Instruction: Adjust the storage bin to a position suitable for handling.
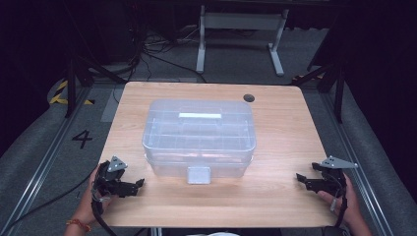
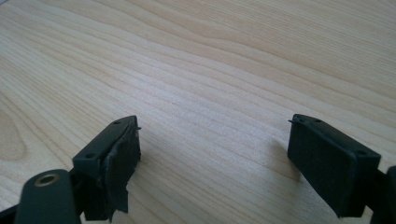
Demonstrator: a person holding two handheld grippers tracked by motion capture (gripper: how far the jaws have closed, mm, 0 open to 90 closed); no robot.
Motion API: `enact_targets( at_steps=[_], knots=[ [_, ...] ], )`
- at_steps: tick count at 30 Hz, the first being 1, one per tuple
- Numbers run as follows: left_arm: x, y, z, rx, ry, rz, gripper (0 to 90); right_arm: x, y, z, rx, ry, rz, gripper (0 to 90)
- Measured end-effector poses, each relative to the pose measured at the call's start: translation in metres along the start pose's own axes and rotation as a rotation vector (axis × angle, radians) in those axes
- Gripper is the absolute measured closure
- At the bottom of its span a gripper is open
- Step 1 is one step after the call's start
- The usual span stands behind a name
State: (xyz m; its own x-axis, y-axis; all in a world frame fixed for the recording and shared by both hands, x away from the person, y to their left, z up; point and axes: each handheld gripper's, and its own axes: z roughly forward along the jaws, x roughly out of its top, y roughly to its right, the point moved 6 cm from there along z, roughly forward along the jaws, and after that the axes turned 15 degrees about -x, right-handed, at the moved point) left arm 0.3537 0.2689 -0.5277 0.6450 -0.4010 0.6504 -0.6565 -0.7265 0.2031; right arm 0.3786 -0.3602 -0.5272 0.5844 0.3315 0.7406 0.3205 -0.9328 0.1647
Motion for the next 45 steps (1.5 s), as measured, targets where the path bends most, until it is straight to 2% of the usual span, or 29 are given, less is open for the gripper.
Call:
enact_targets(
  at_steps=[15, 18, 22, 26, 28, 30, 32, 37, 40, 45],
  knots=[
    [-0.003, 0.000, -0.002, -0.008, 0.007, 0.010, 0.4, 0.001, 0.000, 0.002, -0.004, -0.002, 0.000, 17.1],
    [-0.003, 0.000, -0.002, -0.008, 0.007, 0.011, 0.5, 0.004, 0.001, 0.005, 0.004, 0.000, -0.013, 16.1],
    [-0.003, 0.000, -0.003, -0.007, 0.008, 0.010, 0.6, 0.008, -0.001, 0.009, -0.005, -0.005, -0.002, 16.1],
    [-0.003, -0.001, -0.003, -0.007, 0.003, 0.015, 0.7, 0.010, -0.001, 0.010, -0.001, -0.027, -0.018, 16.2],
    [-0.003, -0.001, -0.003, -0.007, 0.004, 0.015, 0.7, 0.011, -0.002, 0.008, 0.007, -0.026, -0.049, 18.4],
    [-0.003, -0.001, -0.003, -0.006, 0.003, 0.016, 0.6, 0.012, -0.004, 0.007, 0.033, -0.014, -0.053, 21.7],
    [-0.004, 0.000, -0.003, -0.008, 0.006, 0.005, 0.7, 0.014, -0.005, 0.007, 0.061, 0.004, -0.050, 21.3],
    [-0.004, 0.000, -0.003, -0.008, 0.007, 0.003, 0.7, 0.020, -0.007, 0.004, 0.063, 0.032, -0.069, 23.3],
    [-0.004, 0.000, -0.003, -0.007, 0.006, 0.005, 0.6, 0.026, -0.007, 0.000, 0.073, 0.052, -0.057, 24.0],
    [-0.004, 0.000, -0.003, -0.007, 0.006, 0.004, 0.6, 0.048, -0.009, -0.012, 0.091, 0.102, -0.057, 27.3]
  ],
)
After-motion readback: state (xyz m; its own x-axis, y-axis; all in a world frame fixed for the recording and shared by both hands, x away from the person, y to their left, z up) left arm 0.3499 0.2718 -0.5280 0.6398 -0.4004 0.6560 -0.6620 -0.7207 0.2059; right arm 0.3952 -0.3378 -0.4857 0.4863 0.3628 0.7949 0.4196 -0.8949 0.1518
